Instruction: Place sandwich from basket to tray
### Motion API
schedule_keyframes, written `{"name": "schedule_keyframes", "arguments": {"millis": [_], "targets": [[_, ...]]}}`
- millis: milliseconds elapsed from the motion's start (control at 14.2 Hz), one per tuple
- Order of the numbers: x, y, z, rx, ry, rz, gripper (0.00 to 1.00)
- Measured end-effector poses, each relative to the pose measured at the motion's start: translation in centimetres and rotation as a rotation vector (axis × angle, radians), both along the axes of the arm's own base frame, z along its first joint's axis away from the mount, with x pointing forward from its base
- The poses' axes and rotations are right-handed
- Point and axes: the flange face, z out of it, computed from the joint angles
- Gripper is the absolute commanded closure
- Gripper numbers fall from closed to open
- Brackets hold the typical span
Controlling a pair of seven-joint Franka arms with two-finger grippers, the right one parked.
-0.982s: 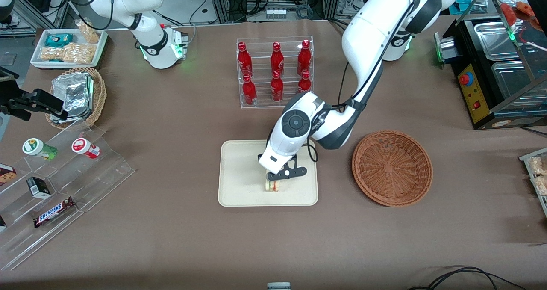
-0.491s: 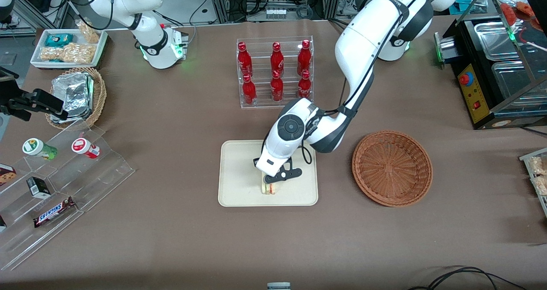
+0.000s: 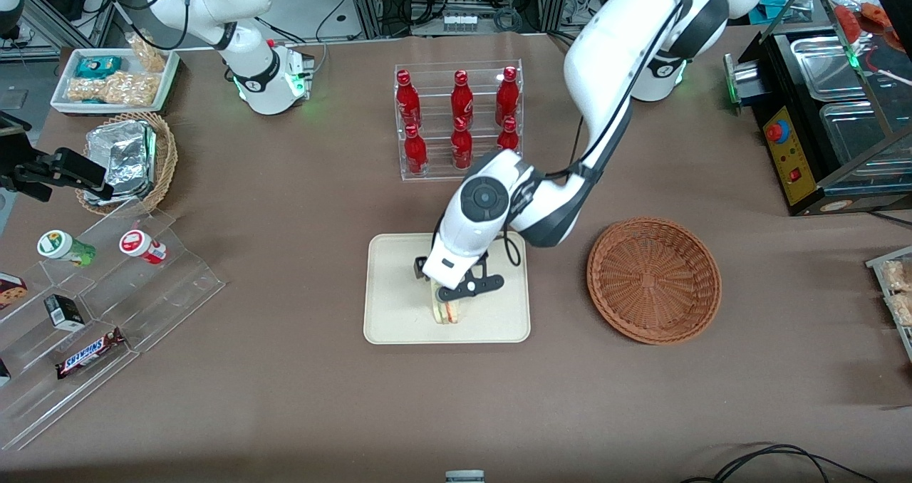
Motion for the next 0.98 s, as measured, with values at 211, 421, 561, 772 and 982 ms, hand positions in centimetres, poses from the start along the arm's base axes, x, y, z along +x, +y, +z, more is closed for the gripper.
{"name": "schedule_keyframes", "arguments": {"millis": [211, 421, 561, 772, 982], "targets": [[-0.5, 3.5, 8.2, 0.131, -0.035, -0.036, 0.00], [-1.0, 7.8, 11.2, 0.201, -0.041, -0.002, 0.00], [-0.8, 11.1, 10.4, 0.255, -0.007, 0.039, 0.00], [0.4, 17.2, 9.7, 0.296, 0.030, 0.123, 0.00], [1.0, 23.6, 11.0, 0.307, 0.063, 0.210, 0.00]]}}
